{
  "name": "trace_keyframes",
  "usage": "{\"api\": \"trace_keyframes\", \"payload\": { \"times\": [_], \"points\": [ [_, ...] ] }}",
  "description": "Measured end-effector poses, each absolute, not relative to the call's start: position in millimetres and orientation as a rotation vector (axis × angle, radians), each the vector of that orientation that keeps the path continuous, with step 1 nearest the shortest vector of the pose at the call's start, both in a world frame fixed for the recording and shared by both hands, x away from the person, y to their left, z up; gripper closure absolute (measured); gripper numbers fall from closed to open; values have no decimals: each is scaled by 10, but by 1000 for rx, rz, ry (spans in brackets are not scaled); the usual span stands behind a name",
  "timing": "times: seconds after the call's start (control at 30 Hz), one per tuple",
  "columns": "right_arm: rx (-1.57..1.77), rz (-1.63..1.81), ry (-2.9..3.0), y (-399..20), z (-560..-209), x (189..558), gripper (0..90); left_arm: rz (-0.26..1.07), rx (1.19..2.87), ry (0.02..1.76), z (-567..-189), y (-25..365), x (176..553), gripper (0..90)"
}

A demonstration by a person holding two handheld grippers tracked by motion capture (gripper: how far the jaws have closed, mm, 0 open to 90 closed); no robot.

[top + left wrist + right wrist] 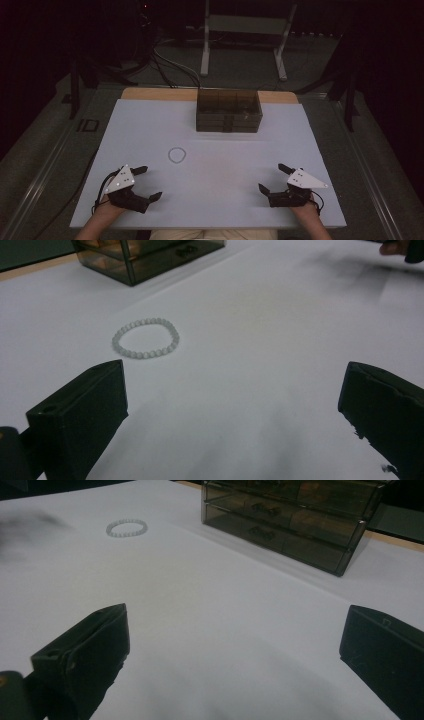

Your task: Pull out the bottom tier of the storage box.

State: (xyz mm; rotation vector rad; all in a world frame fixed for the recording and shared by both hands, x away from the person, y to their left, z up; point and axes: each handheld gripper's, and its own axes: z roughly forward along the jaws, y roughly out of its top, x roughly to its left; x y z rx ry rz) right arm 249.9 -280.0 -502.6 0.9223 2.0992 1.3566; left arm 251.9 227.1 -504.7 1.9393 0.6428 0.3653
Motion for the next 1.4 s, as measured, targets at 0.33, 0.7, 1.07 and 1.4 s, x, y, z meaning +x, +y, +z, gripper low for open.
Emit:
{"api": "trace_keyframes", "payload": {
  "times": [0.33,0.7,1.07,1.4],
  "points": [
    [910,1367,2113,-2812,-5031,2508,0,360,1939,656,-5051,2266,2523,9],
    [911,1355,2157,-2776,-5022,2507,0,337,1920,651,-5037,2285,2495,9],
    [871,1329,2121,-2683,-4847,2419,0,340,1904,647,-5025,2295,2491,8],
    [825,1329,2095,-2645,-4687,2452,0,339,1897,655,-5022,2300,2488,9]
  ]
}}
